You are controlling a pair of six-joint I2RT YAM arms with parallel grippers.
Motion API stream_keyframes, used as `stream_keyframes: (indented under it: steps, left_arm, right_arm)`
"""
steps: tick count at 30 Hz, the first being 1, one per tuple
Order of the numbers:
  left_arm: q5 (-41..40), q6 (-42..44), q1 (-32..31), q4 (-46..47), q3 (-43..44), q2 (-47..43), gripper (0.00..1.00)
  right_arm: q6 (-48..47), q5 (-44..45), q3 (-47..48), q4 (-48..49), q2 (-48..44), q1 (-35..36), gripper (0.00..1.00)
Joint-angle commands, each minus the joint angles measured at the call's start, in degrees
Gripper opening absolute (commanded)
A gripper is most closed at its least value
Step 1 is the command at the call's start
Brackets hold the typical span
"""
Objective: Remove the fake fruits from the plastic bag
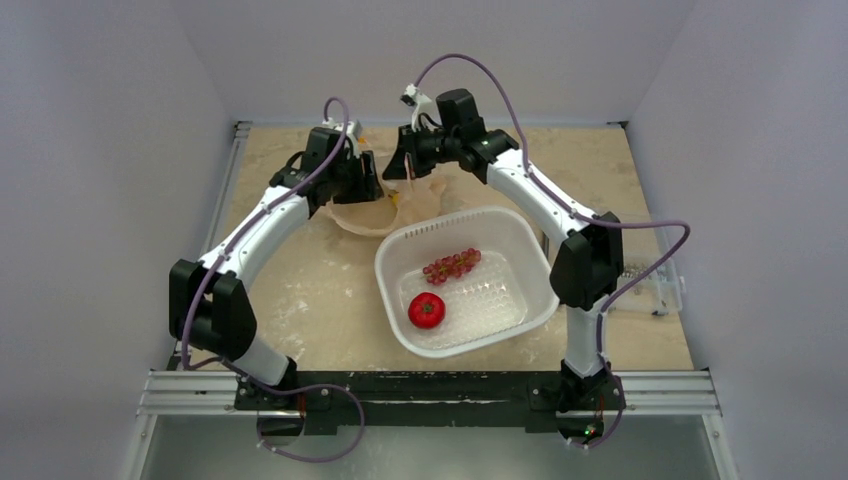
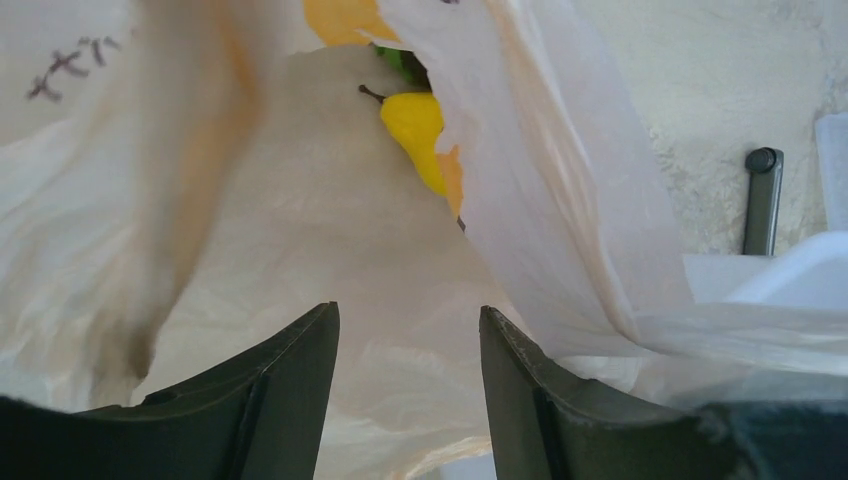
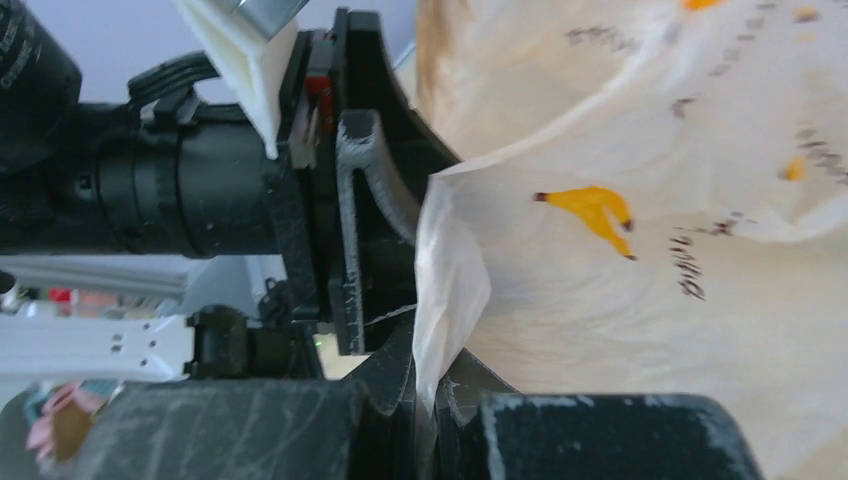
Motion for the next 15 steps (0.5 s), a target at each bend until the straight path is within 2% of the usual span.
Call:
stream_keyframes:
  steps: [1, 5, 10, 15]
  left_arm:
    - [-2.14, -0.36, 0.79, -0.06, -3.03, -6.75, 0.52]
    - [-1.12, -1.77, 0.79, 3.16, -8.19, -10.23, 0.52]
    - [2.6, -3.84, 0.7, 4.61, -8.84, -6.97, 0.52]
    - [7.86, -4.7, 0.56, 7.36, -6.96, -0.48, 0.51]
  right_arm:
    - [3.95, -9.65, 2.73, 7.16, -1.49, 3.05, 0.0]
    - [2.39, -8.78, 0.66, 6.19, -3.64, 2.76, 0.0]
    - [-0.32, -6.73, -8.52, 4.33, -7.86, 1.68, 0.0]
    - [-3.6, 5.02, -12.11, -2.11, -11.43, 1.27, 0.0]
